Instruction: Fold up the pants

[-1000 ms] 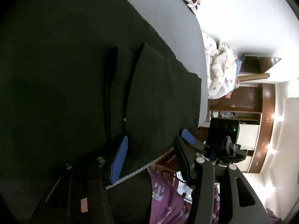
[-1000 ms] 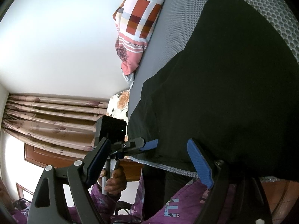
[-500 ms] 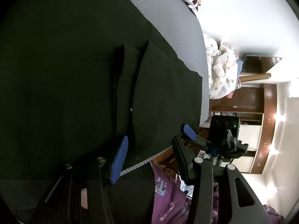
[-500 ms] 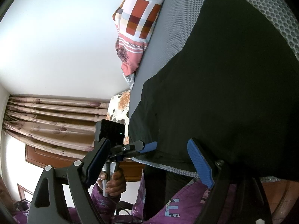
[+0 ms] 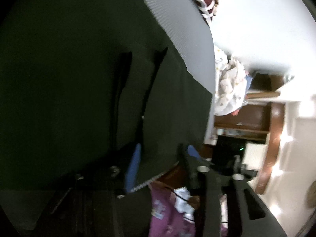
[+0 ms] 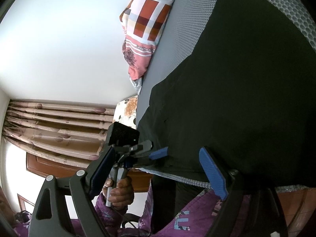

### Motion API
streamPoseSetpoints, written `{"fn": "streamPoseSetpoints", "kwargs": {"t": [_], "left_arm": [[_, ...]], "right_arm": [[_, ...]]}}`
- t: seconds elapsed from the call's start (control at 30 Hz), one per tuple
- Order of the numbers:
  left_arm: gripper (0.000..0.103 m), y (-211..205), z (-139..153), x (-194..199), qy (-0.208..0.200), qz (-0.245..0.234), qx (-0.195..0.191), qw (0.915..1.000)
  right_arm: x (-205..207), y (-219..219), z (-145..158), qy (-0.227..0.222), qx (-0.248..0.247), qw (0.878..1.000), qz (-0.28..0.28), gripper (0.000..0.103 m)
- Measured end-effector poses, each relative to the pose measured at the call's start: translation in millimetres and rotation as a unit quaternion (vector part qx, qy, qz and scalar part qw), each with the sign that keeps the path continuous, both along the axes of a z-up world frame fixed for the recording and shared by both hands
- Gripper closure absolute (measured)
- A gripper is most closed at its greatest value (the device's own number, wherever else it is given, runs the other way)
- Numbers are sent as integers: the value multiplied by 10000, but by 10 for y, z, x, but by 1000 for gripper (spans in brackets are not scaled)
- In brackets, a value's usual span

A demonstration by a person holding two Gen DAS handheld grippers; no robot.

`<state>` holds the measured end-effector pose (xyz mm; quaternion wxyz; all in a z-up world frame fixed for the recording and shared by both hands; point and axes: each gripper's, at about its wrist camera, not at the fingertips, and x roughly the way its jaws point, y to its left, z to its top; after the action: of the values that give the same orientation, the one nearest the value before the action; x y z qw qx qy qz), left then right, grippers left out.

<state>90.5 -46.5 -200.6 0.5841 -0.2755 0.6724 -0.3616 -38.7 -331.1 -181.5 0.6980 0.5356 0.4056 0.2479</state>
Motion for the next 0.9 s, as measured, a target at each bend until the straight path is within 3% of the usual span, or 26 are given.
{"fn": "streamPoseSetpoints", "kwargs": {"t": [0.1,0.17,0.4,0.6,0.67,0.9], "left_arm": [[89,-73,13,-35,-204,-163,241,9994],[92,-91,24,-50,-310,-177,358,9987],[93,-71,-35,-30,126,-72,-141,9998],[66,49,-123,-1,591,219,-211,9978],[63,63,-128,22,643,298,-299,9970],[46,-195,-53,46,504,-135,-114,9986]], "right_arm": [[2,3,1,-3,-7,10000,3,18],[3,3,2,-5,-16,10000,3,18],[15,12,14,-19,8,10000,67,17],[27,27,17,-26,39,10000,67,17],[26,27,16,-23,43,10000,70,17],[32,34,22,-32,64,10000,59,17]]}}
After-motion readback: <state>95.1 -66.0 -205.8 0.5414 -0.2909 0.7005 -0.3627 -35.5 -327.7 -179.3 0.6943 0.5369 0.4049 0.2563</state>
